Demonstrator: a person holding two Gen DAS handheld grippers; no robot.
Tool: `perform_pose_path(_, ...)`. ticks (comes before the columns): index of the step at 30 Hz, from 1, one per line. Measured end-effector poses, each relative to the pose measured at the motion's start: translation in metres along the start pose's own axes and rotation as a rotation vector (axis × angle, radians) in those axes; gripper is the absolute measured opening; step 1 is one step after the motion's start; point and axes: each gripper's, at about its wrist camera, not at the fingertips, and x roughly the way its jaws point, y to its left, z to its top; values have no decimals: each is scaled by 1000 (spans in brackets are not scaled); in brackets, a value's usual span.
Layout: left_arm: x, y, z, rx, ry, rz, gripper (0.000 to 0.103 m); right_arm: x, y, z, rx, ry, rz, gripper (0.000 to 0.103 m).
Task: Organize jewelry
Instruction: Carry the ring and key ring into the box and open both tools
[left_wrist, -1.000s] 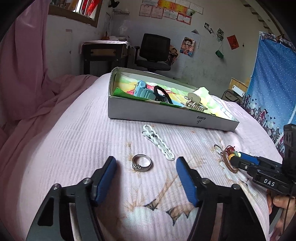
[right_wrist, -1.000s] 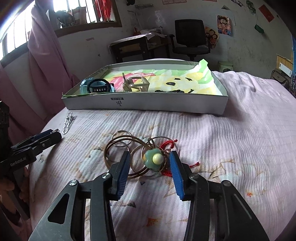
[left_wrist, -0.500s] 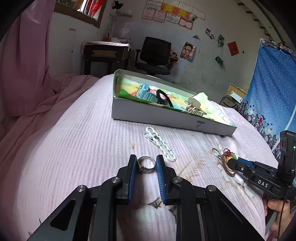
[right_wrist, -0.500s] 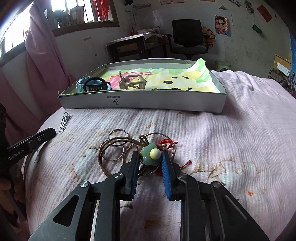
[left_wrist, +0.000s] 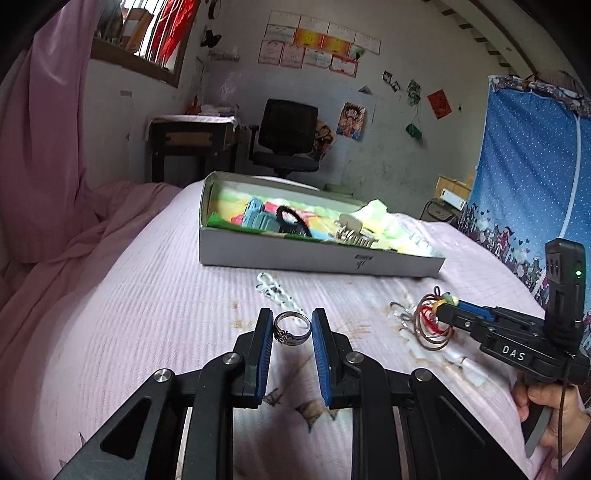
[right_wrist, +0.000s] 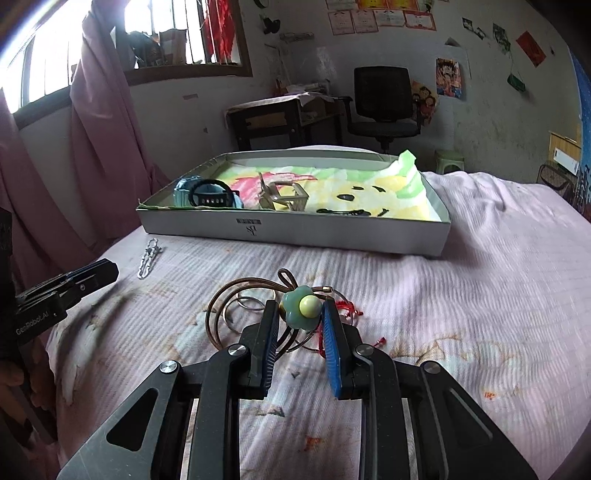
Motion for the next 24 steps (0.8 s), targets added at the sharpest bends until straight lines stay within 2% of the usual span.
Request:
perform_pose_path(7, -13, -10, 5, 14, -64, -20, 20, -7, -1, 7, -1, -39, 18, 21)
perform_pose_path(11, -11, -14, 17, -40, -80, -51, 20, -10, -2, 17, 7, -78, 23, 21)
perform_pose_path(14, -3, -20, 33, -77, -91, -52, 20, -12, -6, 32, 20, -121, 24, 21)
perform_pose_path(18, 15, -33, 54, -56, -99, -37, 20, -8, -13, 56, 25, -180, 24, 21)
perform_pose_path(24, 53, -45, 87, -27, -81, -17, 20, 17, -24, 80, 34, -200, -11, 21)
